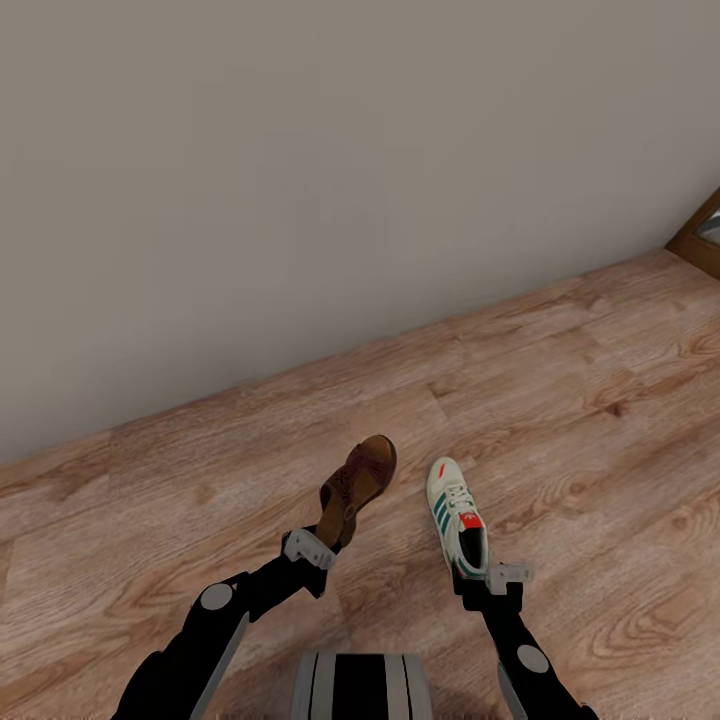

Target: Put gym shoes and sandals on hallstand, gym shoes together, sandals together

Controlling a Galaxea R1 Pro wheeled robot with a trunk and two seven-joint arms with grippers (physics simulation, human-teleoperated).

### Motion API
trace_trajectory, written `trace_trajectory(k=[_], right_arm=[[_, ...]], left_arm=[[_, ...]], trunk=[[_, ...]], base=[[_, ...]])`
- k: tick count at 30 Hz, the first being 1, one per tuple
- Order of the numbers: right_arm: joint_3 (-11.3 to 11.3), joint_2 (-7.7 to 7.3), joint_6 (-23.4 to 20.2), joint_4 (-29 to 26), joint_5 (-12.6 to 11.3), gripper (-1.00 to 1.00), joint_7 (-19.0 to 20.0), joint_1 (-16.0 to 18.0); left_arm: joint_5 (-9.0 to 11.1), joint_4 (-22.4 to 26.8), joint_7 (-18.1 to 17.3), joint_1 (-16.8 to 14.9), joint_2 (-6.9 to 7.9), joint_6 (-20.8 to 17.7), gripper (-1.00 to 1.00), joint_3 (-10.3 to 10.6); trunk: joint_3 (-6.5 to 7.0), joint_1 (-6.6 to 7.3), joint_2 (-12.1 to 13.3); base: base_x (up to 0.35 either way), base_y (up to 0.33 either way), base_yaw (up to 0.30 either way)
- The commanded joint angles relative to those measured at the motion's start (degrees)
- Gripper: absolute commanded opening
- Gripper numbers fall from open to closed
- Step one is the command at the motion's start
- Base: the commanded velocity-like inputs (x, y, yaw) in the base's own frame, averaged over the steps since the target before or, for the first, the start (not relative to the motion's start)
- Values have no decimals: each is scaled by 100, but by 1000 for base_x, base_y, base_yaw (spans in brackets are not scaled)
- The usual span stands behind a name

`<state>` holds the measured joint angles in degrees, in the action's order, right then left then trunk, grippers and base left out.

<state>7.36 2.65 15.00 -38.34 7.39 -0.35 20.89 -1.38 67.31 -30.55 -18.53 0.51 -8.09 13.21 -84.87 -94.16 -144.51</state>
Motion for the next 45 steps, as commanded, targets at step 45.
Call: trace_trajectory(k=[45], right_arm=[[28,7,21,2,60,100,-7,3]], left_arm=[[-21,10,-21,13,1,-14,-100,1]], trunk=[[-486,-35,-20]], base=[[17,0,0]])
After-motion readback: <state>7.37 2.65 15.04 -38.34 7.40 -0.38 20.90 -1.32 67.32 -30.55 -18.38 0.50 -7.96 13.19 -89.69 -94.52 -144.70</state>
